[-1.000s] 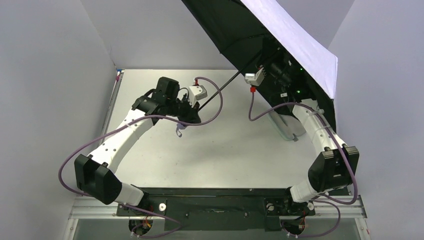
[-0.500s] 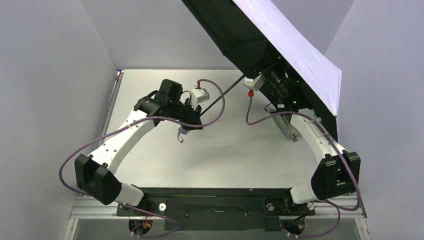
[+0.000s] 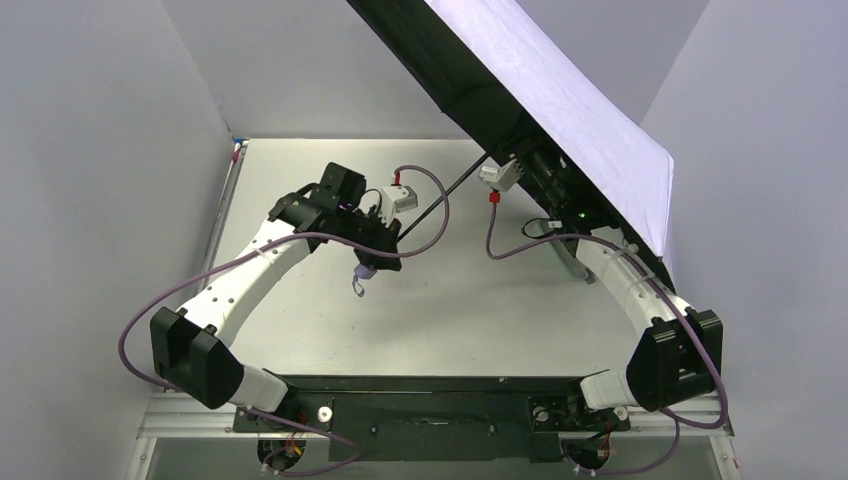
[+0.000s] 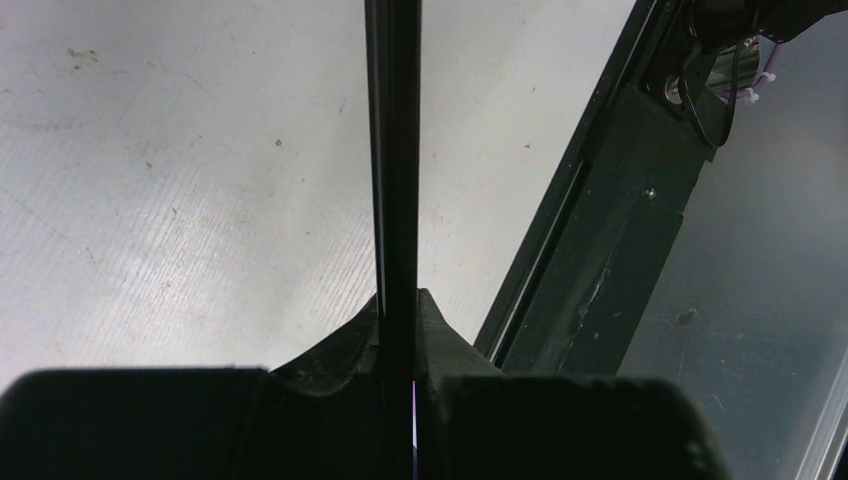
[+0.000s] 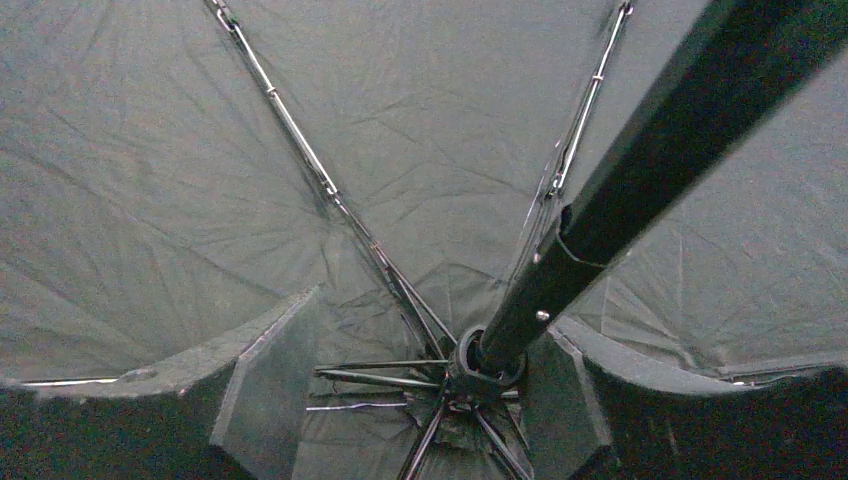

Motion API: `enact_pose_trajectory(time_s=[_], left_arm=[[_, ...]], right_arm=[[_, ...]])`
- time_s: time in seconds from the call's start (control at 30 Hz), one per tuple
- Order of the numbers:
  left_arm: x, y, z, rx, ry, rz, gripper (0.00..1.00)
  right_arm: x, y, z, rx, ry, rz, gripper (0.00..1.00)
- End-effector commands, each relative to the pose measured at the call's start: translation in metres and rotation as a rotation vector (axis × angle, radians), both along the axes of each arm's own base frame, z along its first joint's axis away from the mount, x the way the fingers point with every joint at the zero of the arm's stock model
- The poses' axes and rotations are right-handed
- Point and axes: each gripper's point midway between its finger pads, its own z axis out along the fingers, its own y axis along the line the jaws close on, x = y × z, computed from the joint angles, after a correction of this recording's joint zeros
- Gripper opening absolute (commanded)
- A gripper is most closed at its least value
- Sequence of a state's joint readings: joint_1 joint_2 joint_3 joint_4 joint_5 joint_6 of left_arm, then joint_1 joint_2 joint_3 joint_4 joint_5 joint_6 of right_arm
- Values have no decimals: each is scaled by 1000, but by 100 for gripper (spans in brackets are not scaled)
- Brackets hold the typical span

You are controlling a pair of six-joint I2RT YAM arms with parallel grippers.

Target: Open the umbrella

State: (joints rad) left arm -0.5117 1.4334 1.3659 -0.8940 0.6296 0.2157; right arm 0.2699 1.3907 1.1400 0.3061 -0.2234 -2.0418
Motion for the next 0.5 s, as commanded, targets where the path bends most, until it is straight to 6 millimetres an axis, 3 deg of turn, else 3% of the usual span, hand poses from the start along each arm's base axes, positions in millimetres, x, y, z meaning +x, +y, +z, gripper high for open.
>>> enact_pose_trajectory(time_s=[0.0,0.23,0.47], left_arm=[[0,-5,13,-39,-8,-6,0],[1,-5,13,-37,-6,-3,0],[1,-4,12,-31,-19,-23,0]], right_arm=[[-8,5,-17,-11,48,-3,63],[-23,28,-18,19,15,57,61],[-32,32,-18,42,27,69,58]])
